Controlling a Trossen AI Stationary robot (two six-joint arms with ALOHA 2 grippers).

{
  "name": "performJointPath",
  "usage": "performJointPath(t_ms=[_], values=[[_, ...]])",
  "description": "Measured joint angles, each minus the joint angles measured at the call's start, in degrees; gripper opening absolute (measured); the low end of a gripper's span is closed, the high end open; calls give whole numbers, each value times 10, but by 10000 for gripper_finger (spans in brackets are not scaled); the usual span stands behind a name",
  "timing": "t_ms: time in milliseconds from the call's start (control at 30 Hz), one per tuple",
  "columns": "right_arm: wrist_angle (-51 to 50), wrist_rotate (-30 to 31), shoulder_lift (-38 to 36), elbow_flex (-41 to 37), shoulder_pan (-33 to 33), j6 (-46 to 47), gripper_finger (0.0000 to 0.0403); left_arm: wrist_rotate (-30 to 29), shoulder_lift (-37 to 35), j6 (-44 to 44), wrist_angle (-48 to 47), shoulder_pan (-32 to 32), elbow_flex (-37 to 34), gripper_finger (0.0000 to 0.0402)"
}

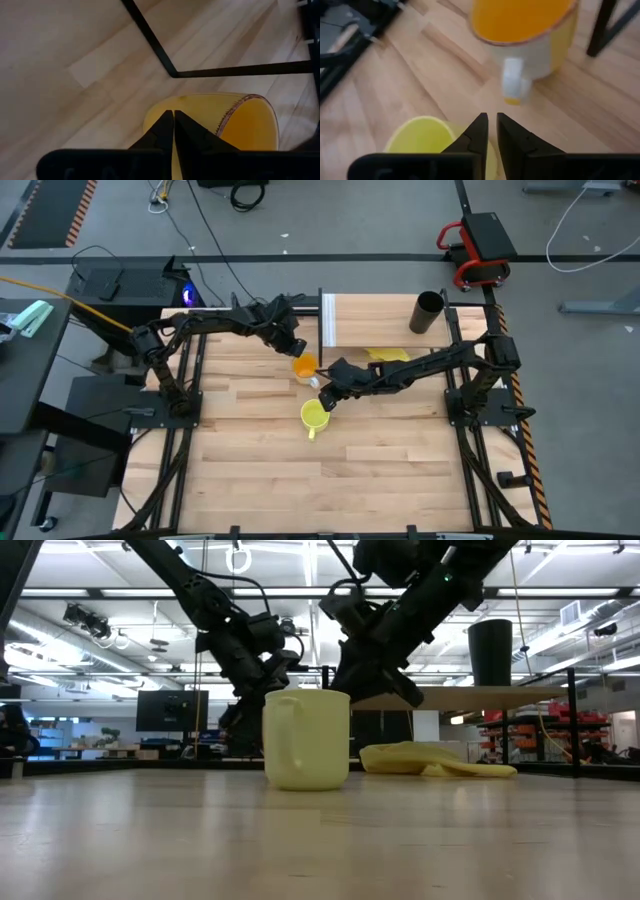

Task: Stack small to large cups/mugs on shelf
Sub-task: Move the orange mug to the middle of the table

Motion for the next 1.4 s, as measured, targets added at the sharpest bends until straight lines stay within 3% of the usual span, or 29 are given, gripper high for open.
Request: performJointPath(t_ms=[300, 1133, 1400], values=[[10, 9, 18, 3, -1, 13, 71, -4, 0, -2, 0, -10, 0, 11], [17, 13, 23, 3, -11, 13, 66, -25, 0, -19, 4, -42, 0, 24], [20, 9, 24, 3, -2, 15, 66, -27, 0, -20, 3, -51, 0, 10]])
